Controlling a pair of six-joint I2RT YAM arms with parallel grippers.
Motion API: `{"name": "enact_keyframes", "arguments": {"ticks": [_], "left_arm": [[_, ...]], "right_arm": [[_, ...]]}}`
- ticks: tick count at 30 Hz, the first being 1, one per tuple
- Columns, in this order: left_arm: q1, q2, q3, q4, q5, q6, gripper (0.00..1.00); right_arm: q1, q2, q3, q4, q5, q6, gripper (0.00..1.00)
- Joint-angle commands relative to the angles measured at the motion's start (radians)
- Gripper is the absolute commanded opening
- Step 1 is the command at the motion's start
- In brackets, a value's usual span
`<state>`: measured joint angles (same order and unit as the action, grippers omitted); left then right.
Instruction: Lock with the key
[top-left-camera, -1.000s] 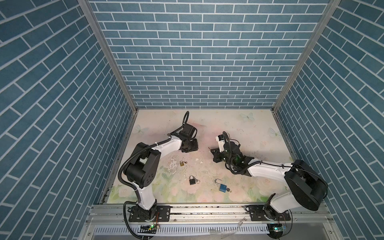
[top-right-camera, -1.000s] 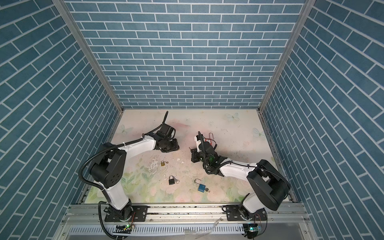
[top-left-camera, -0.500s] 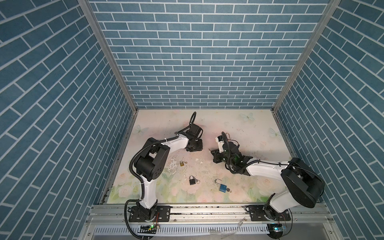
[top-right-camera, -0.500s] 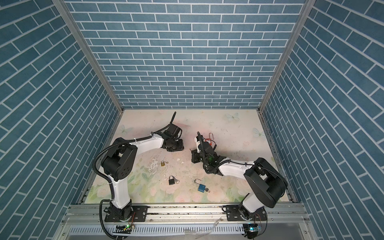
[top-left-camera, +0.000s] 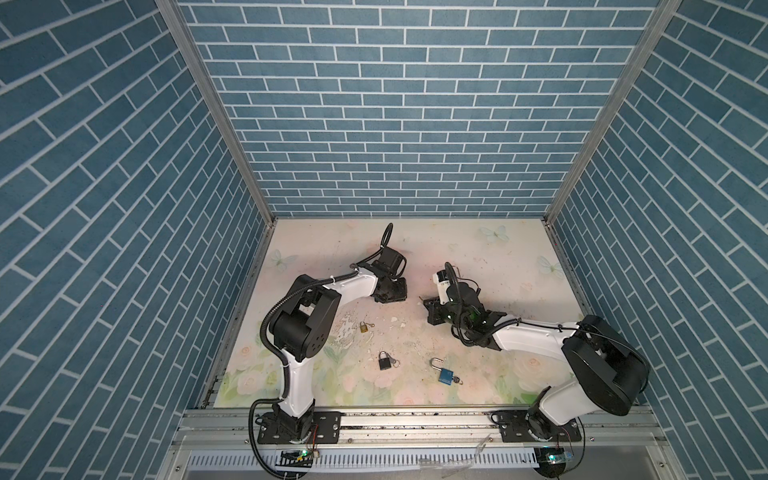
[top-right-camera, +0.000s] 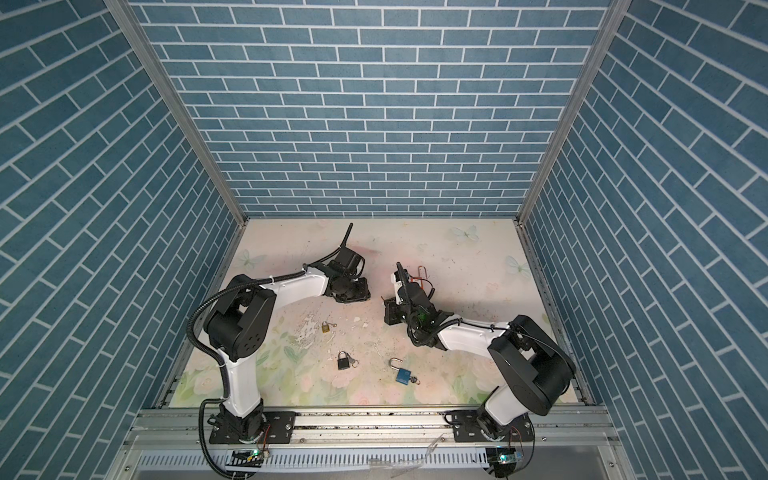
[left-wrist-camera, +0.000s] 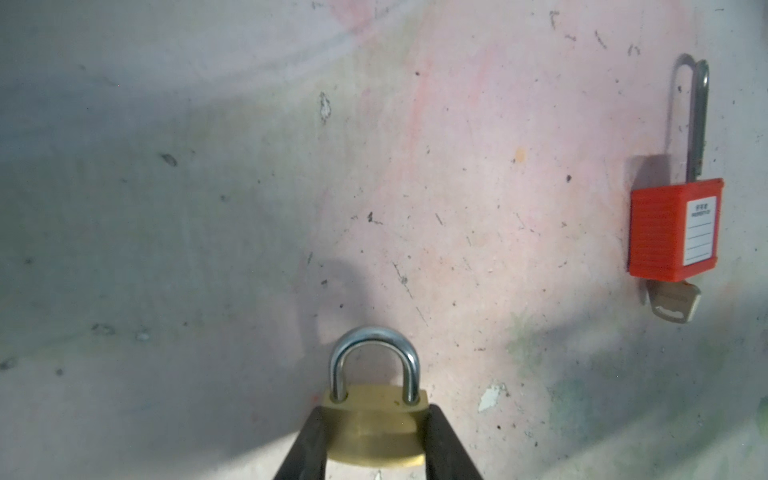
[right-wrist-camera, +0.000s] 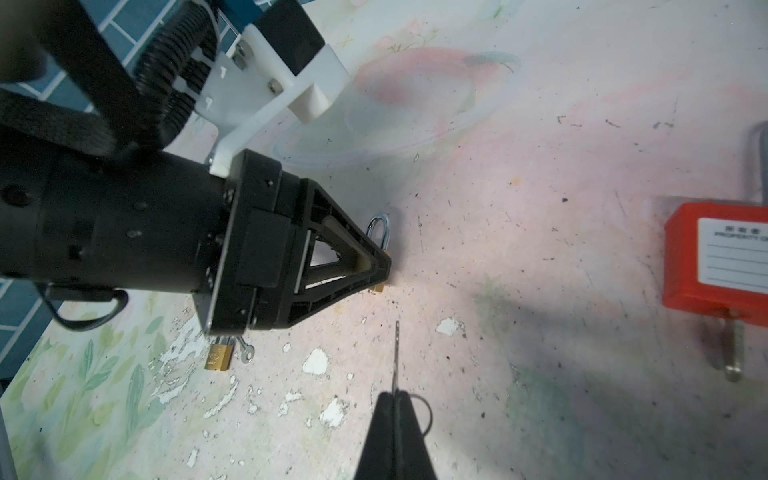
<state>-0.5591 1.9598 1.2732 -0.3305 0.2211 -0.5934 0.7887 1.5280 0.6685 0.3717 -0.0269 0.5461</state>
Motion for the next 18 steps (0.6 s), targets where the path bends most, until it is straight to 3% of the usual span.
{"name": "enact_keyframes", "arguments": {"ticks": [1,18], "left_arm": [[-0.003,0.007,0.012,0.007,0.006,0.004,0.37],[-0.002,-0.08,-0.016,0.019,-0.011,0.01,0.41]], "right_arm": [[-0.009,0.014,0.037,-0.017,-0.004,0.022,0.0],[-0.026,0.038,0.098,-0.038,-0.028,0.003,0.0]]}}
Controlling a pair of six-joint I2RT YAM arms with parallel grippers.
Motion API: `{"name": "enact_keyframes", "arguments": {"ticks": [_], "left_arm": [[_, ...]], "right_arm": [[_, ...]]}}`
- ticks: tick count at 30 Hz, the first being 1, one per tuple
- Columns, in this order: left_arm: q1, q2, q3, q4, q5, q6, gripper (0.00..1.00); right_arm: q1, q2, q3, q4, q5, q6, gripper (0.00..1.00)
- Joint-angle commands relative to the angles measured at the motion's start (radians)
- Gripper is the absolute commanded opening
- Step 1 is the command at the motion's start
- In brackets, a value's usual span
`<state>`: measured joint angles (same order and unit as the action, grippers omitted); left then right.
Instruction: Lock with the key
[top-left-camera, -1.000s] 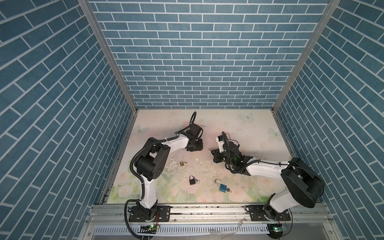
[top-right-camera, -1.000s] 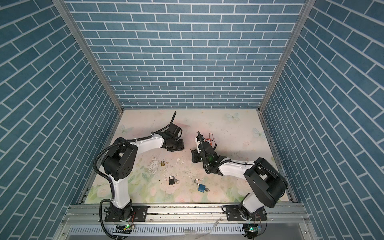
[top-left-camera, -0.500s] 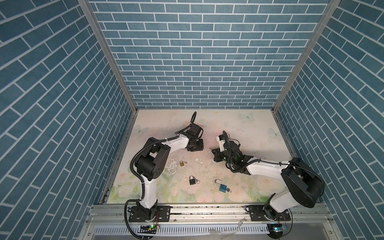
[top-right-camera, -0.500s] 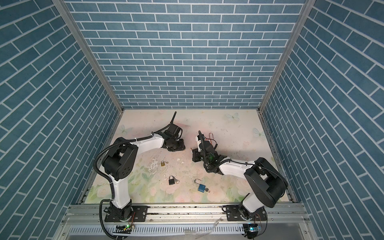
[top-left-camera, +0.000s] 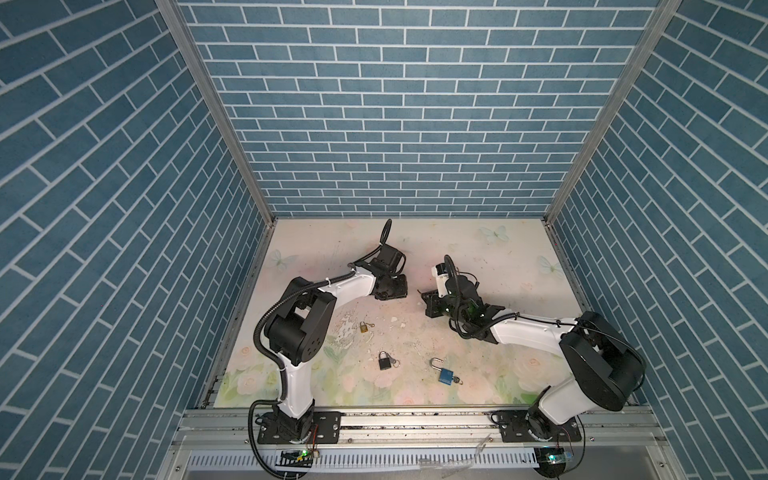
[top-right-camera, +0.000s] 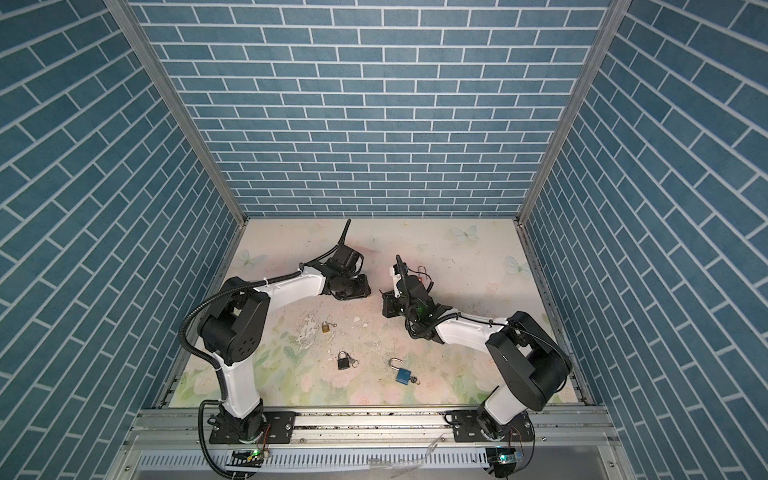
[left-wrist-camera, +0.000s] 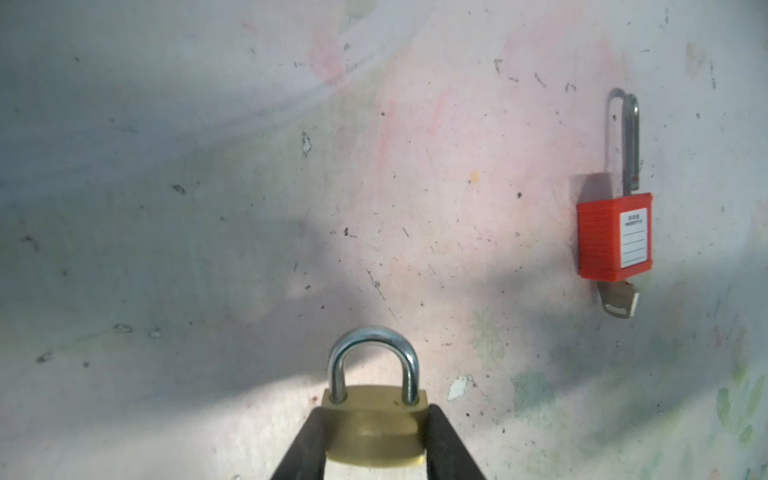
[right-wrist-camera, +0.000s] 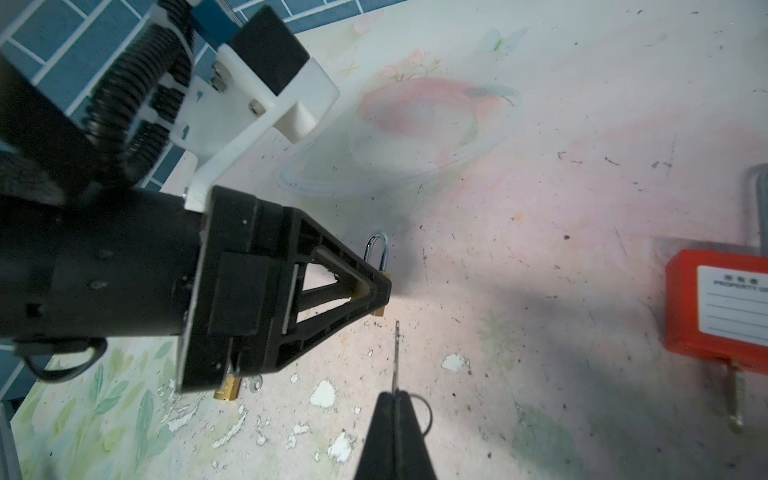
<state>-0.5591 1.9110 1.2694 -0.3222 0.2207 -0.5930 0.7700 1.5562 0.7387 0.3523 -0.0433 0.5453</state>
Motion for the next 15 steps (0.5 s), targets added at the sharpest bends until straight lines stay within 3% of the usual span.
{"name": "enact_keyframes", "arguments": {"ticks": [1,6,7,15], "left_arm": [[-0.001,-0.033,-0.015,0.012,-0.012,0.01,0.42],[-0.002,-0.041,-0.03,0.015,-0.01,0.02,0.46],[-0.001,-0.044,-0.03,0.013,-0.01,0.022,0.51],[0.001,-0.194,-0.098,0.092,-0.07,0.032,0.52]], "right_arm": [[-0.008,0.01,0.031,-0.022,-0.011,0.002,0.0],[-0.009,0.006,0.036,-0.032,-0.012,0.004,0.0],[-0.009,0.005,0.036,-0.032,-0.012,0.004,0.0],[-0.015,0.029,0.069,-0.054,-0.046,0.012,0.0]]}}
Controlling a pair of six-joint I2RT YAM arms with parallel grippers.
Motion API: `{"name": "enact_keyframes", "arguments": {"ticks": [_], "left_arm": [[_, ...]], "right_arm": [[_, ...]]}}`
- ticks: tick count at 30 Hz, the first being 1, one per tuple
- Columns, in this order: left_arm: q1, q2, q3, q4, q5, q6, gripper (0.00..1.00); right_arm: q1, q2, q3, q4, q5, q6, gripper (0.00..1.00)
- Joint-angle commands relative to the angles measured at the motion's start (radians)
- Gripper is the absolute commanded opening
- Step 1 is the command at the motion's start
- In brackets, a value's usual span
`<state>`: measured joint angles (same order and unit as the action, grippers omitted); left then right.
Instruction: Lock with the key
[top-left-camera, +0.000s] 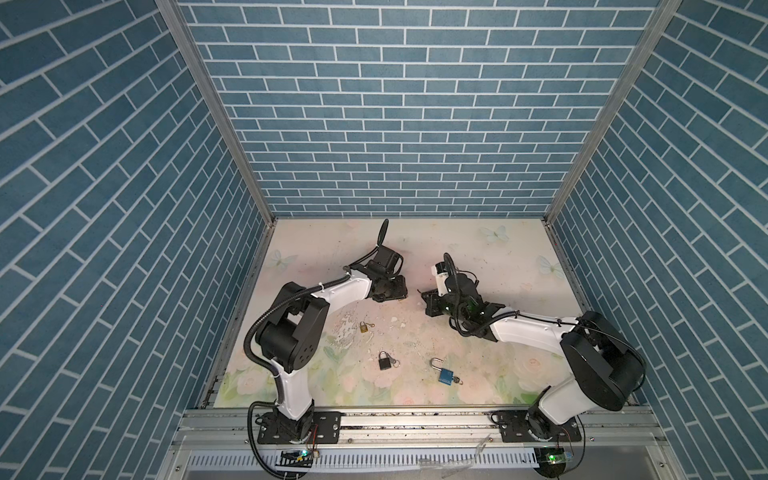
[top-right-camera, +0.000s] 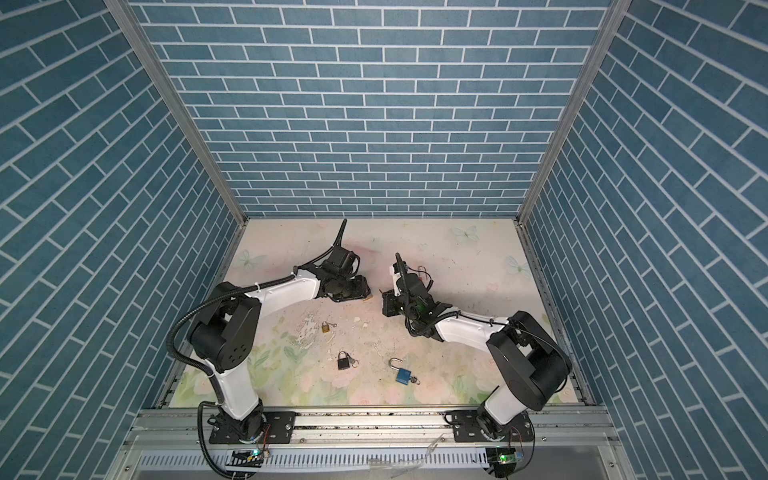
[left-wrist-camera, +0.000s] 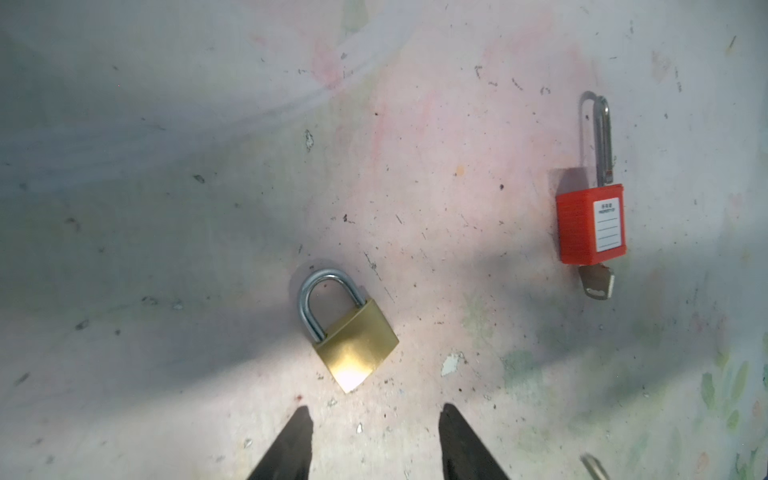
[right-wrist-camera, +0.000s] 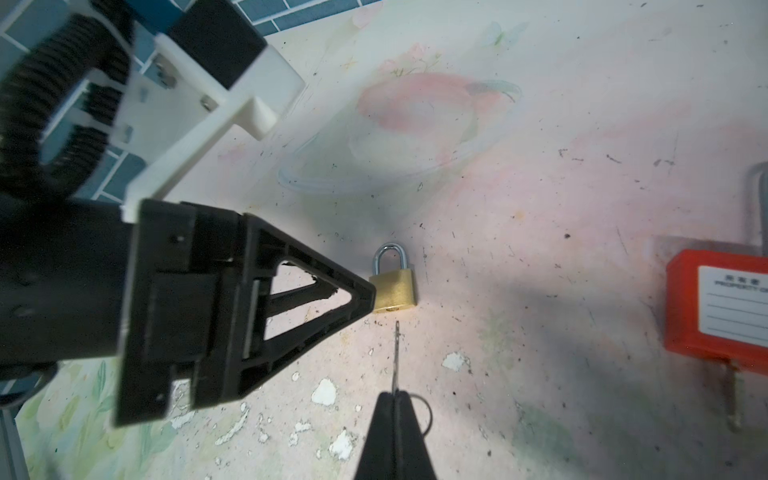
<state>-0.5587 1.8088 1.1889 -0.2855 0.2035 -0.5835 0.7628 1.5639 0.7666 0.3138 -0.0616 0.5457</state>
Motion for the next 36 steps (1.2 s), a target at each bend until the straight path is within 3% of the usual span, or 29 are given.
{"name": "enact_keyframes", "arguments": {"ticks": [1,5,10,12,13,14,20,24,36], "left_arm": [[0.003,-0.134,-0.033,0.076,-0.075,0.039,0.52],[0.037,-0.324,-0.121,0.152,-0.139,0.087,0.52],[0.176,-0.56,-0.278,0.241,-0.137,0.114,0.56],[0.23,-0.65,-0.354,0.302,-0.125,0.129,0.67],[0.259,-0.69,-0.393,0.334,-0.117,0.135,0.87],[0.283,-0.721,-0.427,0.359,-0.104,0.142,0.88],[0.298,-0.787,-0.484,0.348,-0.137,0.208,0.88],[0.29,-0.806,-0.51,0.305,-0.286,0.091,0.88],[0.223,-0.816,-0.562,0.342,-0.261,0.162,0.88]], "right_arm": [[-0.011,0.03,0.051,-0.022,-0.037,0.011,0.0],[-0.025,0.082,0.096,-0.059,-0.078,-0.002,0.0],[-0.047,0.159,0.159,-0.086,-0.125,-0.026,0.0],[-0.056,0.196,0.199,-0.105,-0.152,-0.042,0.0],[-0.06,0.219,0.222,-0.116,-0.163,-0.05,0.0],[-0.062,0.24,0.245,-0.128,-0.169,-0.054,0.0],[-0.071,0.335,0.342,-0.164,-0.187,-0.068,0.0],[-0.076,0.384,0.384,-0.179,-0.196,-0.074,0.0],[-0.077,0.438,0.425,-0.212,-0.204,-0.08,0.03]]}}
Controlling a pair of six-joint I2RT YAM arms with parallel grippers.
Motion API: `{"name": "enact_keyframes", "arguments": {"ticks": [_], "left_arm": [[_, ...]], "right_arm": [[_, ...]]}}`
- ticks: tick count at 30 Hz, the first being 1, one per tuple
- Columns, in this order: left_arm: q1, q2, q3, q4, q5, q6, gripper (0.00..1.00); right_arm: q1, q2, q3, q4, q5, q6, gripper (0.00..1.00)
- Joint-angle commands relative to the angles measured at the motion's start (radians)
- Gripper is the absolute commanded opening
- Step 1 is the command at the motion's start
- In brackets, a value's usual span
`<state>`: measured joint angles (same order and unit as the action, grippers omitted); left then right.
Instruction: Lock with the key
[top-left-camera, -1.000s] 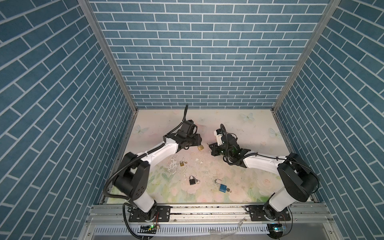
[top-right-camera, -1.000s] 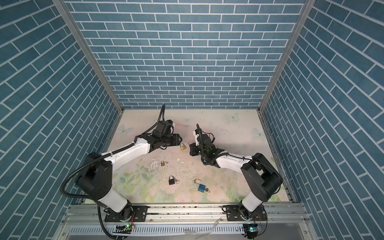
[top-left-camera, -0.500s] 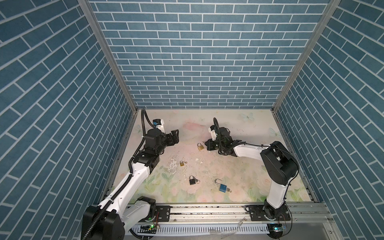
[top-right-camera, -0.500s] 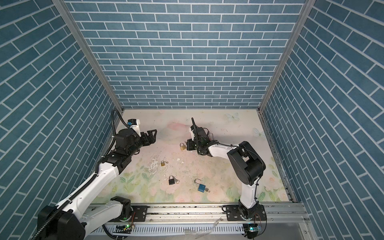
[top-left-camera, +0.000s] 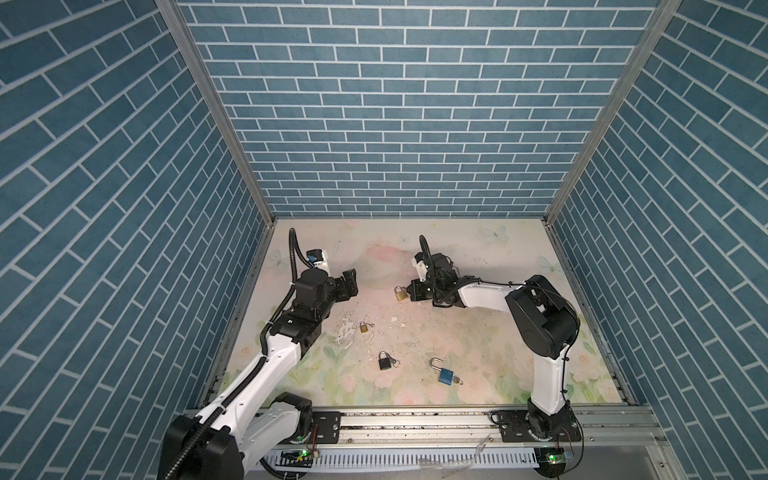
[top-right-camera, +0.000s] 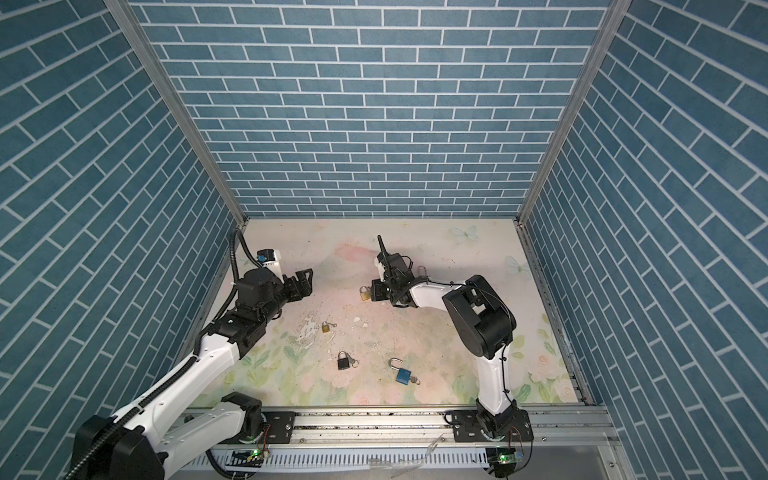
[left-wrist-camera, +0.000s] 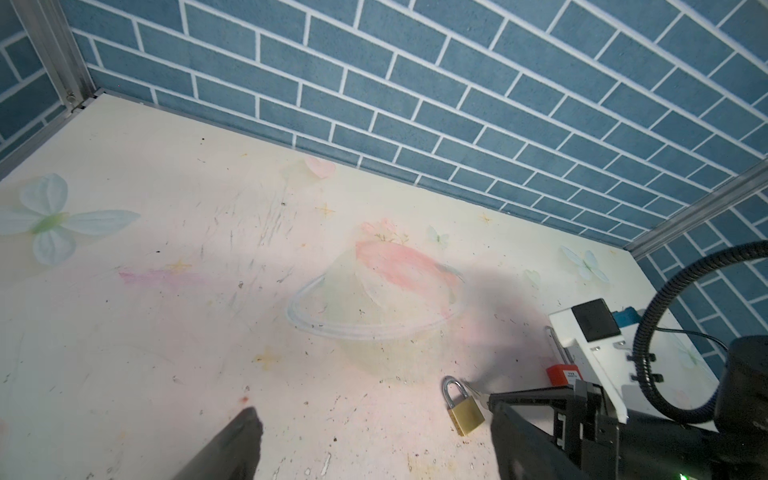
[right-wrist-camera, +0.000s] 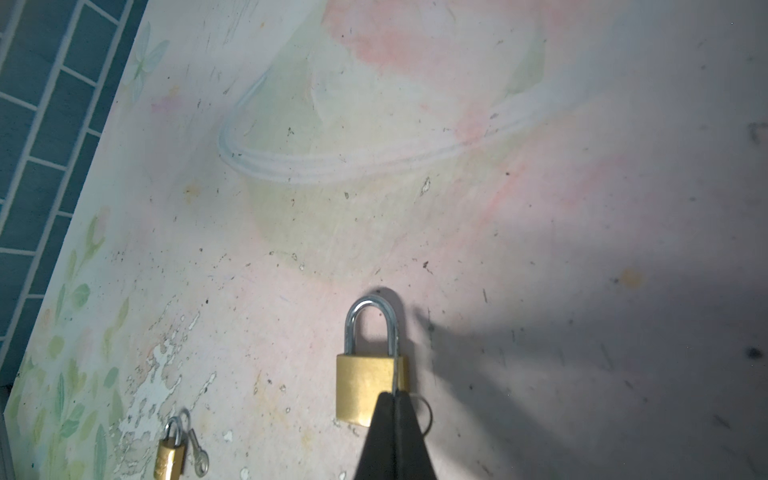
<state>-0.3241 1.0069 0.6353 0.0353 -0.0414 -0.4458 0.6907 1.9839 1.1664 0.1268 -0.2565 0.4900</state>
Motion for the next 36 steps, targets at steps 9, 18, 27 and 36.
{"name": "enact_keyframes", "arguments": {"ticks": [9,18,27,36], "left_arm": [[-0.032,-0.016,0.004,0.015,0.018,0.06,0.88],[-0.042,-0.008,0.023,0.013,0.11,0.065,0.88],[-0.114,0.075,0.107,-0.047,0.168,0.07,0.87],[-0.34,0.301,0.295,-0.194,0.055,0.118,0.88]], "right_arm": [[-0.005,0.008,0.037,-0.048,0.009,-0.031,0.25],[-0.006,-0.129,0.077,-0.129,0.115,-0.082,0.35],[-0.035,-0.321,0.087,-0.381,0.436,-0.163,0.47],[-0.151,-0.297,0.024,-0.473,0.386,-0.125,0.6]]}}
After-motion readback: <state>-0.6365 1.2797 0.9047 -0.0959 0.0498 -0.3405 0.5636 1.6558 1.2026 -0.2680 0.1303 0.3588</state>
